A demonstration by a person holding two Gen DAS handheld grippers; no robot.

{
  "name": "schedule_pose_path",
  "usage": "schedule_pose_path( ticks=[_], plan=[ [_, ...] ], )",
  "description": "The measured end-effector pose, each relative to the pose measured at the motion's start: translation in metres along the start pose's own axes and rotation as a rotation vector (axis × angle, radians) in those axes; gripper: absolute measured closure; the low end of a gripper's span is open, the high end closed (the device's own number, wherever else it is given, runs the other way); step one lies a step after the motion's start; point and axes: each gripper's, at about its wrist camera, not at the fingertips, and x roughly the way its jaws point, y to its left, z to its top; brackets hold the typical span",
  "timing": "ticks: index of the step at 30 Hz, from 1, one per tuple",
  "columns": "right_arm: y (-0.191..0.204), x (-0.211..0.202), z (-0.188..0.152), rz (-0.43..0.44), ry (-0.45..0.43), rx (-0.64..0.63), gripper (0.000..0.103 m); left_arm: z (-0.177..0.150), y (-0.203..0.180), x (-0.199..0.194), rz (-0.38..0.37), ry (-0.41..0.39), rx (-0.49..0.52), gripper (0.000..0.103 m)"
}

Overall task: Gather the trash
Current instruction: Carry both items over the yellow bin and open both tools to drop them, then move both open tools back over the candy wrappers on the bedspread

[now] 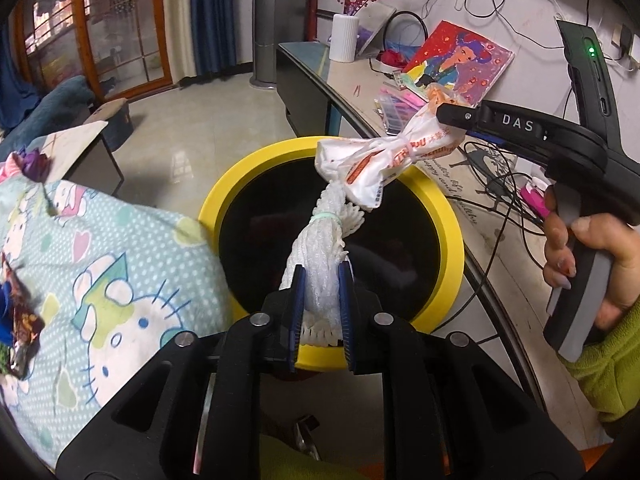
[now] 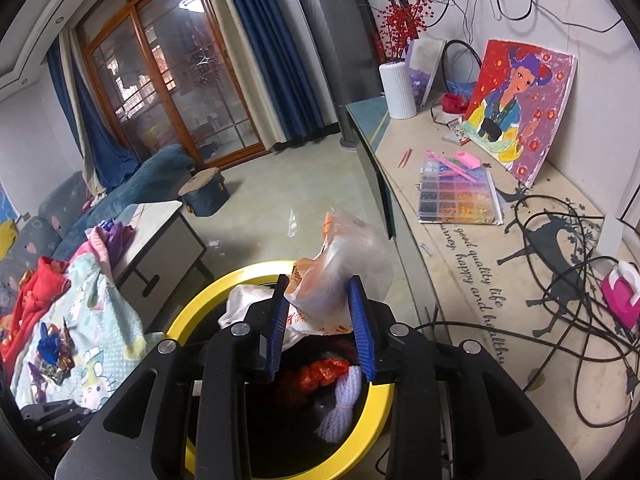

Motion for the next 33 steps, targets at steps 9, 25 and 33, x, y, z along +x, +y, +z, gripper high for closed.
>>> schedule_pose_path(
  ticks=[9, 25, 33],
  plan=[
    [0.005, 0.001, -0.001, 0.037, 0.019, -0.007, 0.065, -0.002, 0.012, -0.01, -0.007, -0.055, -0.065, 0.047],
    [0.044, -0.02, 0.001, 0.11, -0.001, -0.065, 0.047, -0.005, 0.04, -0.076, 0.089, -0.234, -0.164, 0.011],
    [0.082, -0.037, -0.002, 0.181, -0.005, -0.131, 0.043, -0.013, 0.062, -0.113, 0.157, -0.326, -0.23, 0.011]
  ],
)
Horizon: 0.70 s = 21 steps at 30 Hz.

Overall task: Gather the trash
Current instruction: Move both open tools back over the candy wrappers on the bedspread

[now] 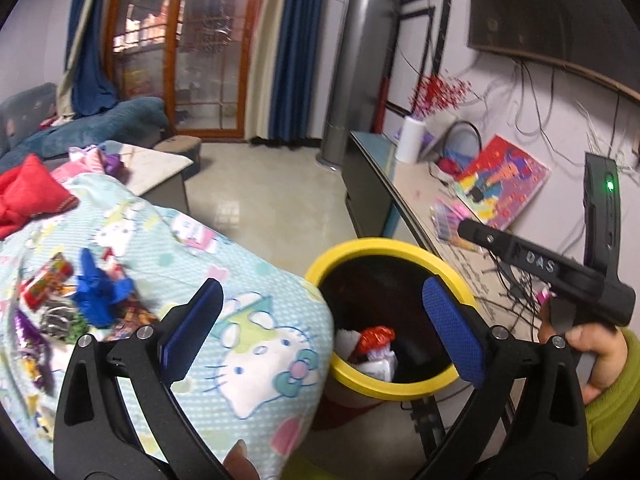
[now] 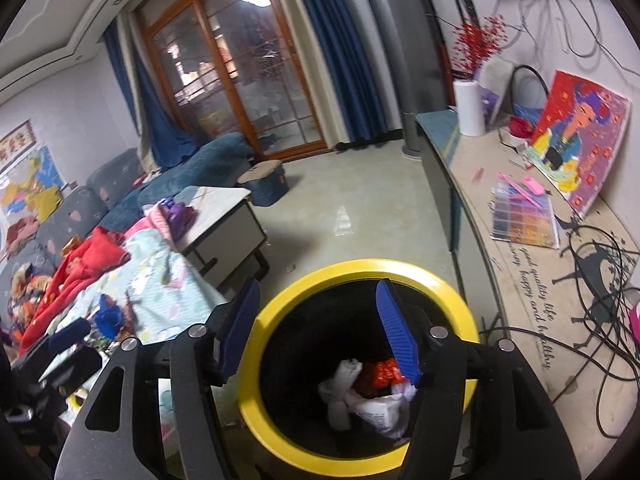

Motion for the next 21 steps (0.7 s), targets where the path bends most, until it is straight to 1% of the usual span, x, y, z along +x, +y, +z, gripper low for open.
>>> schedule_pose_path(
  ticks=[10, 21],
  plan=[
    [0.052, -0.006, -0.003, 0.08, 0.015, -0.096, 0.039, 0.005, 0.033, -0.027, 0.077, -0.062, -0.075, 0.011],
    [0.099, -0.008, -0.007, 0.141, 0.034, -0.2, 0.037, 0.0, 0.063, -0.05, 0.147, -0.112, -0.13, 0.011]
  ],
)
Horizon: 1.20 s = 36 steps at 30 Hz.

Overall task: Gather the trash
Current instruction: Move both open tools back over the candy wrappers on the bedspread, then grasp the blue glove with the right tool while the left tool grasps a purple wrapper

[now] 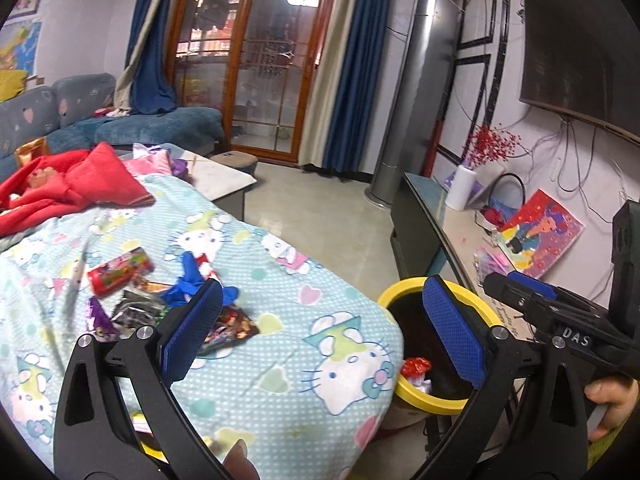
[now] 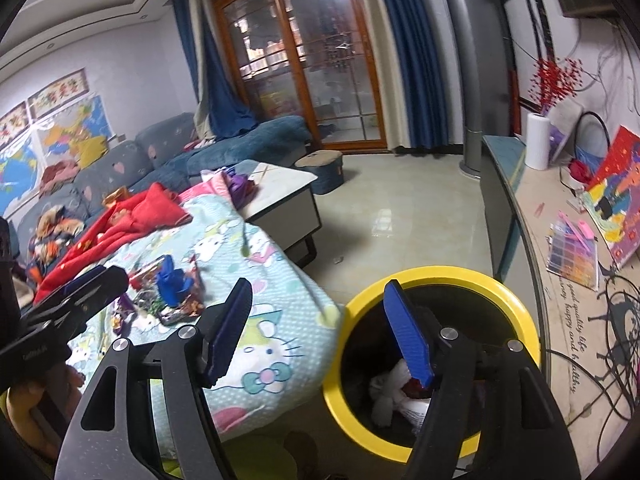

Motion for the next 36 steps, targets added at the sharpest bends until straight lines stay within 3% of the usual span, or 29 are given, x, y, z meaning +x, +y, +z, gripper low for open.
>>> schedule_pose_path(
  ticks=[16, 27, 34, 36],
  plan=[
    [0.086, 0.035, -0.004, 0.148, 0.09, -0.185, 0.036, -0.003, 0.084, -0.012, 0.158, -0.021, -0.15, 0.011],
    [0.131, 0.085, -0.001, 0.227, 0.165, -0.216, 0.037, -0.015, 0.155, -0.021, 0.262, 0.002, -0.29, 0.011],
    [0.158, 0.116, -0.008, 0.265, 0.228, -0.251, 0.045, -0.026, 0.191, -0.016, 0.272, 0.034, -0.367, 0.012],
    [0.165, 0.125, -0.009, 0.271, 0.24, -0.262, 0.047, -0.03, 0.198, -0.012, 0.257, 0.05, -0.385, 0.02]
  ],
)
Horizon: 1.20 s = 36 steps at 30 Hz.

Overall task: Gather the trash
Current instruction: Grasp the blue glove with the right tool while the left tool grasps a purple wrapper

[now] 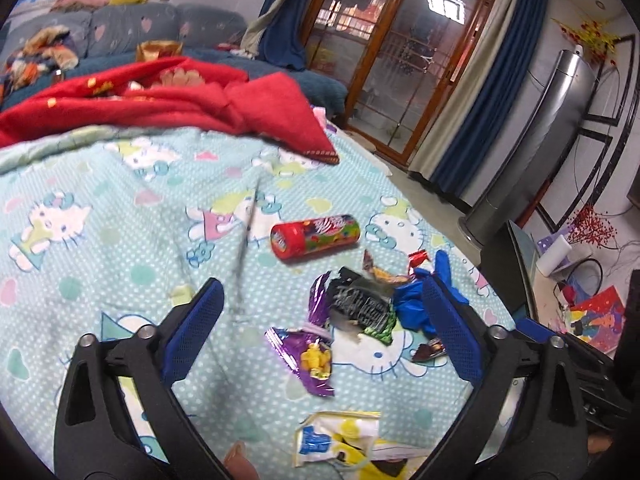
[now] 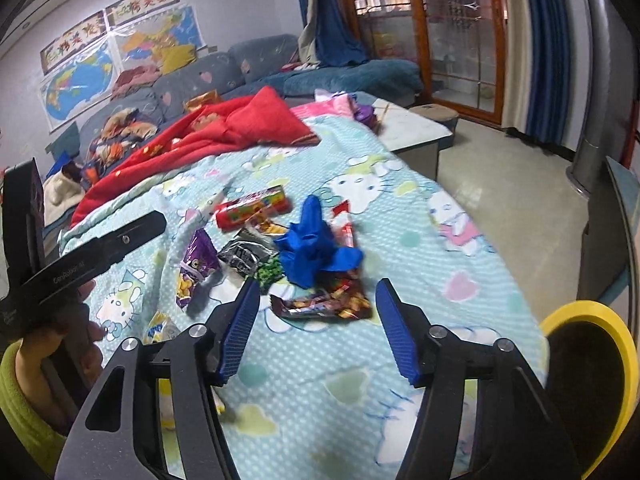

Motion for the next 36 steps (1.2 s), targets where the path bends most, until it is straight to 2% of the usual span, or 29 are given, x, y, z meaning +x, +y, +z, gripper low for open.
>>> schedule_pose_path(
  ticks=[5, 7, 11, 13, 15, 20, 36],
  plan=[
    [0.009, 0.031, 0.01, 0.008, 0.029, -0.012, 0.054, -0.006, 0.007, 0.017, -0.035, 0.06, -0.025, 0.034],
    [0.01, 0.041, 0.014, 0.005, 0.044, -0.013, 0.064, -0.008, 0.008, 0.024, -0.047, 0.077, -0.032, 0.044],
    [0.012, 0.058, 0.016, -0.007, 0.063, -0.024, 0.07, -0.012, 0.009, 0.036, -0.064, 0.11, -0.035, 0.057],
    [0.009, 0.065, 0.017, -0.008, 0.076, -0.011, 0.086, -0.015, 0.01, 0.042, -0.068, 0.133, -0.039, 0.07],
    [0.007, 0.07, 0.015, -0.011, 0.082, -0.007, 0.096, -0.017, 0.011, 0.046, -0.066, 0.148, -0.039, 0.079],
    [0.005, 0.067, 0.012, 0.005, 0.068, 0.005, 0.1, -0.018, 0.013, 0.047, -0.082, 0.153, -0.048, 0.093],
    [0.004, 0.022, 0.013, 0.053, -0.014, 0.034, 0.1, 0.0, -0.001, 0.0, -0.095, -0.02, 0.009, 0.095]
  ],
)
